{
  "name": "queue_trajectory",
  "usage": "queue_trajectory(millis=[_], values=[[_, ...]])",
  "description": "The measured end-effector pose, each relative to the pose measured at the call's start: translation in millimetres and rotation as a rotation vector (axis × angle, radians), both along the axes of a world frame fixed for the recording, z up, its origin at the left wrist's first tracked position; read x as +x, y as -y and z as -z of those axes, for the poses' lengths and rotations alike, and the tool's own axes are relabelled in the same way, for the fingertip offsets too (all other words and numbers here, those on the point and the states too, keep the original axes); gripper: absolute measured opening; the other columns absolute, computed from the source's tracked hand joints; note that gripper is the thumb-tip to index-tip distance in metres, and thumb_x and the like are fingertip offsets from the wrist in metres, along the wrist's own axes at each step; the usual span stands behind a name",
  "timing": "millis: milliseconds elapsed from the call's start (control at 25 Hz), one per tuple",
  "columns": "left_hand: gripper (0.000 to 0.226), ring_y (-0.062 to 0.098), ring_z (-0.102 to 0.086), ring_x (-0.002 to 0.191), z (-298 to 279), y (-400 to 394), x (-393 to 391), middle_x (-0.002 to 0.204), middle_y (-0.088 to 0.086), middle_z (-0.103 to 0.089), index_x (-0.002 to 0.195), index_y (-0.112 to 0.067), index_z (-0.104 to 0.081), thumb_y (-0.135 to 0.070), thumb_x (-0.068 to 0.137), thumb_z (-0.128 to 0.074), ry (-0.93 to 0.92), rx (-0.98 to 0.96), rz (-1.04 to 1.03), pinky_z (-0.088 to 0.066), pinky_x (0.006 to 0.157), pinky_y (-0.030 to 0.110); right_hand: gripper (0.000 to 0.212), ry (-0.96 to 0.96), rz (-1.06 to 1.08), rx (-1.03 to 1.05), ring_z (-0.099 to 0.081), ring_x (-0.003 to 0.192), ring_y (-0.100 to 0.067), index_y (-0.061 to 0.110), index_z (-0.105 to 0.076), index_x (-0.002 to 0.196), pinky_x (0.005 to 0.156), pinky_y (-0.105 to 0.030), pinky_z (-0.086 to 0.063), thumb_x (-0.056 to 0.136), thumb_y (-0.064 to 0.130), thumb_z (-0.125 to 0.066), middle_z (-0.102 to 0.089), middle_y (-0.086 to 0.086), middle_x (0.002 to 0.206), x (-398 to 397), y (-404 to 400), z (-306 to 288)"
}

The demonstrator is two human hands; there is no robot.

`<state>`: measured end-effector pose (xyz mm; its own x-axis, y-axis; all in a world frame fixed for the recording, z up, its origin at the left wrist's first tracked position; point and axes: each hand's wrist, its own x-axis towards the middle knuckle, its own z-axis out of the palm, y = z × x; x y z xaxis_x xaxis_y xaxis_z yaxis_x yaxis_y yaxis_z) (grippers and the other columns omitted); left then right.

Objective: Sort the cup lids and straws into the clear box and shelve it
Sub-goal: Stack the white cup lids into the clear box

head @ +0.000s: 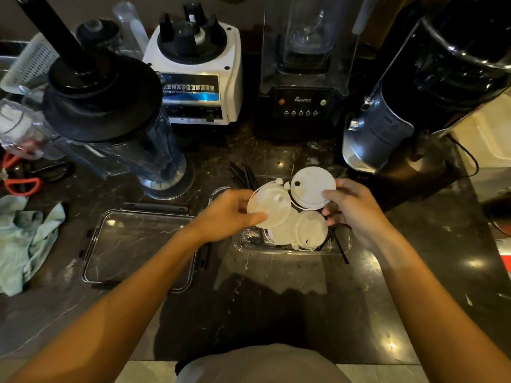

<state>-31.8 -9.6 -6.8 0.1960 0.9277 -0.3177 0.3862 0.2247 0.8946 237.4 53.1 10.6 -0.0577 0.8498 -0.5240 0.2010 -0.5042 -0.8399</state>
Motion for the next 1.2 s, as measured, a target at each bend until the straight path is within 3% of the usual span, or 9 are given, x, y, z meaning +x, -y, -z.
queue_trajectory(millis=[120, 280, 480, 760, 880, 1000, 1080, 1200], values=[[0.036, 0.015, -0.075, 0.086, 1.9, 4.1, 11.0, 0.105, 0.010, -0.078, 0.123, -0.005, -0.065, -0.007, 0.089, -0.077, 0.176, -0.091, -0.185, -0.058, 0.067, 0.022, 0.023, -0.247, 0.081, -0.047, -0.068, 0.063, -0.019, 0.000, -0.058, 0.121, 0.056, -0.032, -0.061, 0.099, 0.005, -0.062, -0.069, -0.012, 0.085, -4.9, 10.9, -8.3], [0.038, 0.012, -0.076, 0.090, 3.3, 8.2, 29.8, 0.105, 0.006, -0.078, 0.125, -0.010, -0.063, -0.005, 0.089, -0.075, 0.260, -0.161, -0.270, -0.060, 0.072, 0.024, 0.026, -0.459, 0.154, -0.079, -0.072, 0.061, -0.022, 0.003, -0.054, 0.126, 0.055, -0.032, -0.062, 0.100, 0.003, -0.058, -0.075, -0.018, 0.089, -18.1, 29.4, -8.0], [0.034, 0.028, -0.072, 0.112, 11.7, 10.8, 46.3, 0.117, 0.013, -0.075, 0.125, -0.017, -0.066, -0.005, 0.094, -0.069, 0.453, -0.185, -0.315, -0.060, 0.094, 0.044, 0.029, -0.262, 0.130, -0.087, -0.070, 0.060, -0.023, 0.002, -0.055, 0.118, 0.055, -0.037, -0.061, 0.102, 0.025, -0.063, -0.072, -0.019, 0.084, -36.5, 54.5, 5.2], [0.043, 0.035, -0.069, 0.116, 9.2, 7.5, 48.0, 0.126, 0.019, -0.071, 0.134, -0.008, -0.061, -0.012, 0.092, -0.060, 0.706, -0.267, -0.377, -0.055, 0.102, 0.047, 0.033, -0.112, 0.052, -0.082, -0.060, 0.058, -0.016, 0.006, -0.062, 0.102, 0.053, -0.036, -0.057, 0.097, 0.037, -0.069, -0.064, -0.007, 0.076, -45.2, 64.9, 11.9], [0.036, 0.028, -0.069, 0.118, 9.9, 7.0, 50.2, 0.126, 0.012, -0.072, 0.134, -0.010, -0.063, -0.014, 0.098, -0.064, 0.615, -0.204, -0.353, -0.057, 0.100, 0.044, 0.031, -0.004, -0.034, -0.038, -0.061, 0.058, -0.015, 0.011, -0.060, 0.091, 0.053, -0.036, -0.057, 0.098, 0.041, -0.067, -0.065, -0.006, 0.078, -49.2, 69.6, 12.9], [0.035, 0.028, -0.070, 0.118, 12.2, 8.1, 47.9, 0.124, 0.011, -0.074, 0.132, -0.009, -0.064, -0.011, 0.098, -0.065, 0.578, -0.188, -0.350, -0.058, 0.098, 0.043, 0.040, 0.081, -0.053, -0.007, -0.062, 0.060, -0.014, 0.012, -0.064, 0.092, 0.051, -0.033, -0.056, 0.100, 0.051, -0.059, -0.066, -0.003, 0.079, -48.1, 71.4, 13.0], [0.034, 0.027, -0.071, 0.116, 12.0, 10.2, 45.5, 0.123, 0.011, -0.074, 0.132, -0.008, -0.065, -0.010, 0.098, -0.065, 0.585, -0.198, -0.340, -0.058, 0.098, 0.043, 0.038, 0.028, -0.006, -0.010, -0.064, 0.063, -0.015, 0.013, -0.066, 0.103, 0.052, -0.034, -0.057, 0.100, 0.049, -0.060, -0.068, -0.002, 0.082, -44.5, 68.8, 12.9], [0.033, 0.027, -0.071, 0.115, 13.3, 14.3, 44.2, 0.122, 0.011, -0.075, 0.130, -0.009, -0.066, -0.009, 0.097, -0.066, 0.585, -0.213, -0.343, -0.058, 0.098, 0.043, 0.032, -0.235, 0.035, -0.092, -0.065, 0.065, -0.017, 0.008, -0.065, 0.119, 0.055, -0.035, -0.057, 0.100, 0.034, -0.065, -0.073, -0.006, 0.086, -40.5, 64.5, 12.4]])
